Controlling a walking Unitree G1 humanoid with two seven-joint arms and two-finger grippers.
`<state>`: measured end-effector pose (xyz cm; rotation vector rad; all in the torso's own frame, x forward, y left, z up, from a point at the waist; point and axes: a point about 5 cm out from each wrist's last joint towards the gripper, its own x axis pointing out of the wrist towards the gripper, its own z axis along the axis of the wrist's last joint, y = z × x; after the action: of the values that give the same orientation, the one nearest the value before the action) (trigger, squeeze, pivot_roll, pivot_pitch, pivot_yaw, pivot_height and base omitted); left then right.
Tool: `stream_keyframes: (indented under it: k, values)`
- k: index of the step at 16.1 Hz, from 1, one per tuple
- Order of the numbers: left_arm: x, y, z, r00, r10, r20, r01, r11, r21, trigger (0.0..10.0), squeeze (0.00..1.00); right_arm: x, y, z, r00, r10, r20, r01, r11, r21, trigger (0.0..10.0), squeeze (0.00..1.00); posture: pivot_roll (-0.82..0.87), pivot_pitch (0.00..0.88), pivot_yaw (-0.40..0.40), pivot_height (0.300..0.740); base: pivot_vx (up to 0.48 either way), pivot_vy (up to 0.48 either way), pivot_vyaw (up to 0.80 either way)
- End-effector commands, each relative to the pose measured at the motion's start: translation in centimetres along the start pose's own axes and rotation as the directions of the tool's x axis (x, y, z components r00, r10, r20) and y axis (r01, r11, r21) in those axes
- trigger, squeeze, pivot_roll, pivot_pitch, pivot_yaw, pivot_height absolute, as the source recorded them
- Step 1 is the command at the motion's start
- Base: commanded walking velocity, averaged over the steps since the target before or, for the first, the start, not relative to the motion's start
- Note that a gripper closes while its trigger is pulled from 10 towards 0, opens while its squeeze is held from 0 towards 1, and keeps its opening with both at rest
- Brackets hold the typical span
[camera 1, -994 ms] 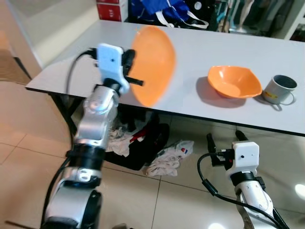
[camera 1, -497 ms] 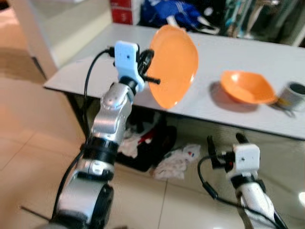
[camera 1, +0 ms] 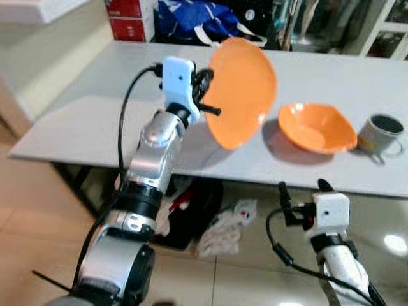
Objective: Setting the table
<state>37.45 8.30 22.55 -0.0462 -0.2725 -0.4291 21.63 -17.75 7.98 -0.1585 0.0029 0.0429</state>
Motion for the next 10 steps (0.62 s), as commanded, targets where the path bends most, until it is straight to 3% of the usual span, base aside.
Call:
stream_keyframes:
  k: [1,10]
  values:
    - [0.22,0.54,1.33,0.998,0.018,0.056,-0.018,1.0,0.014,0.0,0.0,-0.02,0.15,0.05,1.0,0.0,-0.001,0.0,1.0,0.009,10.0,0.0,-0.1,0.0,0.004,0.74,0.458,0.0,-0.74]
    - [0.22,0.54,1.33,0.998,0.018,0.056,-0.018,1.0,0.014,0.0,0.0,-0.02,0.15,0.05,1.0,0.0,-0.001,0.0,1.0,0.009,10.0,0.0,-0.1,0.0,0.004,0.74,0.458,0.0,-0.74]
